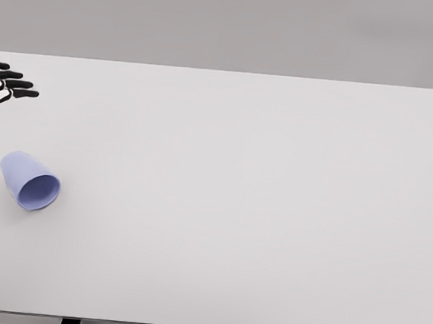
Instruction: Flip the cup with left arm and place it on the table
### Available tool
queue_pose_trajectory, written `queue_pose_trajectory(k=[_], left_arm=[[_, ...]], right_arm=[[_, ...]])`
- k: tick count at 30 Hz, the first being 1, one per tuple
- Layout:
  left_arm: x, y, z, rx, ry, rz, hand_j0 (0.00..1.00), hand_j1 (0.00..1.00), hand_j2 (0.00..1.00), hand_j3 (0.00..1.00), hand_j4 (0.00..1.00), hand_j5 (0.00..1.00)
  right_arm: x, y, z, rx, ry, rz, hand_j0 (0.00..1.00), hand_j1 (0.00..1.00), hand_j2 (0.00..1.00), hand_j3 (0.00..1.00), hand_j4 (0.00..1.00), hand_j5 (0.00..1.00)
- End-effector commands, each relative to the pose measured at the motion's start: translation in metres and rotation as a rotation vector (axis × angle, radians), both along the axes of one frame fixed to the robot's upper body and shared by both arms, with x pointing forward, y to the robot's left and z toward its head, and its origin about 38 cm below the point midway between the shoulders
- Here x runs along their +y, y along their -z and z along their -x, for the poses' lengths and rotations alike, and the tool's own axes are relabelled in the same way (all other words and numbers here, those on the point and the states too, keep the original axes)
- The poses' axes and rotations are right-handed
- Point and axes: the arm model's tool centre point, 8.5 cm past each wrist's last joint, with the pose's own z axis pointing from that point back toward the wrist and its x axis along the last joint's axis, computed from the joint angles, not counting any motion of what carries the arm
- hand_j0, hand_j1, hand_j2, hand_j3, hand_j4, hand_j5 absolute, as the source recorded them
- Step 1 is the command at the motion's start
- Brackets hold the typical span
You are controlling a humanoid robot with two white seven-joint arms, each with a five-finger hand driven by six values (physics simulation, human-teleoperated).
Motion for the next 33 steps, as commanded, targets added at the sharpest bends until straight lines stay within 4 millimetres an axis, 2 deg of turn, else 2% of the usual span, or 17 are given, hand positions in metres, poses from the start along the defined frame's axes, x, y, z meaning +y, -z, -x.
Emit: queue_pose_trajectory(k=[1, 3, 5, 9, 15, 18, 22, 33], left_arm=[[-0.004, 0.001, 0.002, 0.019, 0.012, -0.027, 1.0, 1.0, 1.0, 1.0, 1.0, 1.0], [-0.02, -0.004, 0.007, 0.05, 0.06, -0.077, 1.0, 1.0, 1.0, 1.0, 1.0, 1.0], [-0.024, -0.001, 0.01, 0.08, 0.069, -0.104, 1.0, 1.0, 1.0, 1.0, 1.0, 1.0], [-0.02, 0.031, 0.023, 0.213, 0.054, -0.155, 1.0, 1.0, 1.0, 1.0, 1.0, 1.0], [-0.015, 0.017, 0.027, 0.269, 0.038, -0.024, 1.0, 1.0, 1.0, 1.0, 1.0, 1.0], [-0.015, 0.023, 0.033, 0.328, 0.036, 0.02, 1.0, 1.0, 1.0, 1.0, 1.0, 1.0], [-0.024, 0.034, 0.039, 0.368, 0.061, 0.044, 1.0, 1.0, 1.0, 1.0, 1.0, 1.0], [-0.023, 0.036, 0.037, 0.358, 0.056, 0.042, 1.0, 1.0, 1.0, 1.0, 1.0, 1.0]], right_arm=[[0.0, 0.0, 0.0, 0.0, 0.0, 0.0, 1.0, 1.0, 1.0, 1.0, 1.0, 1.0], [0.0, 0.0, -0.001, -0.002, 0.0, 0.0, 1.0, 1.0, 1.0, 1.0, 1.0, 1.0], [0.0, 0.0, 0.0, 0.0, 0.0, 0.0, 1.0, 1.0, 1.0, 1.0, 1.0, 1.0], [0.0, 0.0, 0.0, 0.001, 0.0, 0.0, 1.0, 1.0, 1.0, 1.0, 1.0, 1.0], [0.0, 0.0, -0.001, -0.002, 0.0, 0.0, 1.0, 1.0, 1.0, 1.0, 1.0, 1.0], [0.0, 0.0, 0.0, 0.0, 0.0, 0.0, 1.0, 1.0, 1.0, 1.0, 1.0, 1.0], [0.0, 0.0, 0.0, 0.0, 0.0, 0.0, 1.0, 1.0, 1.0, 1.0, 1.0, 1.0], [0.0, 0.0, -0.001, -0.002, 0.0, 0.0, 1.0, 1.0, 1.0, 1.0, 1.0, 1.0]])
